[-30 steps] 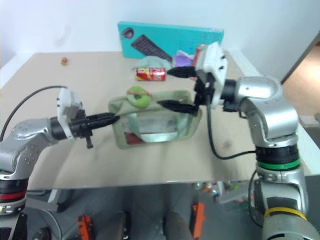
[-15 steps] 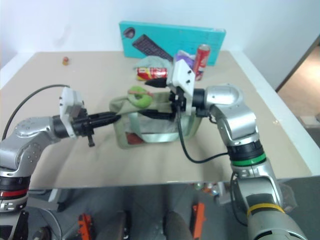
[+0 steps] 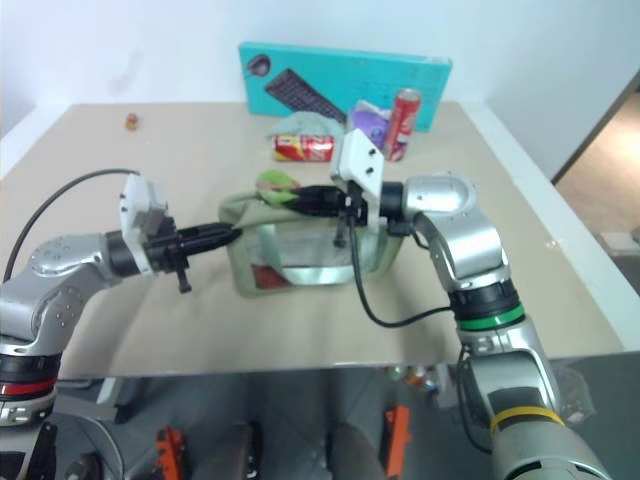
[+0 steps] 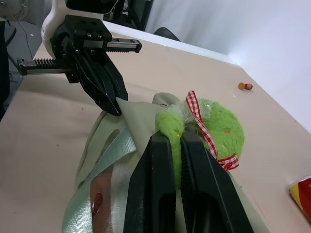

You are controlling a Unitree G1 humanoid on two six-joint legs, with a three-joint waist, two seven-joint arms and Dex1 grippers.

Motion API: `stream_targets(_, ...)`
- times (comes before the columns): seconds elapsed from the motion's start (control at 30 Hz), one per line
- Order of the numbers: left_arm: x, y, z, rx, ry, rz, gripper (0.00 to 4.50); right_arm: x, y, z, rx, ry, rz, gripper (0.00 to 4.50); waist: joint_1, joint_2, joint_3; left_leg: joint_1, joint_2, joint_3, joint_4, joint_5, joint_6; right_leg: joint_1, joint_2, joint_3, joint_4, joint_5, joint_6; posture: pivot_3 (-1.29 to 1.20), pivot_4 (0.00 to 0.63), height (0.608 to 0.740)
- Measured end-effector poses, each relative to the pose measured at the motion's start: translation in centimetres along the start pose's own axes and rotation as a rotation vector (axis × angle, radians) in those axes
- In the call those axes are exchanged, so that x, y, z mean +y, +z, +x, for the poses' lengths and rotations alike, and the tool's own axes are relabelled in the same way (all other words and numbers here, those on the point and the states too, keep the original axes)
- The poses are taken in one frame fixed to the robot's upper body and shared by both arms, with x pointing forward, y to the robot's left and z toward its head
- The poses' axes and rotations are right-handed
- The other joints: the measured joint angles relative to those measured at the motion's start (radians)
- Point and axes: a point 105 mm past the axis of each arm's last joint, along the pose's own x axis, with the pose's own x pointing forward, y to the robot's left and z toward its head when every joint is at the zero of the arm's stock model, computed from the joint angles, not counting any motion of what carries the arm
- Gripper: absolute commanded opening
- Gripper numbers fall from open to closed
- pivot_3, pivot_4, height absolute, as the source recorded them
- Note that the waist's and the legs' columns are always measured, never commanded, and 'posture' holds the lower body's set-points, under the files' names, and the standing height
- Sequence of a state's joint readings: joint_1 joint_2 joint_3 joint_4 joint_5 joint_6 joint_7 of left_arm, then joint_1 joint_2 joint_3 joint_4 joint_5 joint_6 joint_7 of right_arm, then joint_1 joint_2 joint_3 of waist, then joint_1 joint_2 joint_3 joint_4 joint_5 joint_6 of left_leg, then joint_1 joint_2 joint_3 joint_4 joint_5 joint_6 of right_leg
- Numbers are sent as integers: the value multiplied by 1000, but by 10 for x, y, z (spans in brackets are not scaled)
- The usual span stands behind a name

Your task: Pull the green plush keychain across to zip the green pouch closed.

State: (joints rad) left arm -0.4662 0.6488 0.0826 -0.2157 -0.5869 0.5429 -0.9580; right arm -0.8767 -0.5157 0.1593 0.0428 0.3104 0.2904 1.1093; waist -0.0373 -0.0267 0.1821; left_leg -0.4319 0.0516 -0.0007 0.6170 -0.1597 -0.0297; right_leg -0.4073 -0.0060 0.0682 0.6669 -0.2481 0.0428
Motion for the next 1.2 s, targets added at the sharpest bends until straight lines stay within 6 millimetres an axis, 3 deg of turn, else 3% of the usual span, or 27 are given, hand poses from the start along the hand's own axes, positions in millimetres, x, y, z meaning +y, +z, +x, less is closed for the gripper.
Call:
stream_targets(0.17,5,0,2,-5,25,-5,0,-3,4,-2,-16,-26,-41,81,0,0,0,0,0,0,0,0,0,0,0,0,0,0,0,0,150,740)
stream_targets(0.47,10,4,5,-18,48,30,0,-30,31,-28,-40,-166,-166,81,1,0,0,0,0,0,-1,0,0,-1,0,0,0,-1,-1,0,150,740)
stream_targets(0.63,9,5,5,-23,36,41,0,-36,27,-38,-7,-189,-184,81,1,0,0,0,0,0,-1,0,0,-1,0,0,0,0,-1,0,150,740)
stream_targets(0.93,26,-1,6,-19,133,25,0,-43,26,-53,34,-237,-217,81,2,0,0,0,0,0,-1,0,0,-1,0,0,0,-1,-1,0,150,740)
stream_targets(1.1,27,-1,6,-19,141,26,0,-53,15,-74,83,-312,-205,81,3,0,0,0,0,1,-1,-1,0,-1,0,0,0,0,-1,0,150,740)
stream_targets(1.2,27,-1,6,-22,148,24,0,-63,0,-102,141,-400,-175,81,5,0,0,-1,0,1,-1,-1,0,-1,0,1,-1,0,-1,0,150,740)
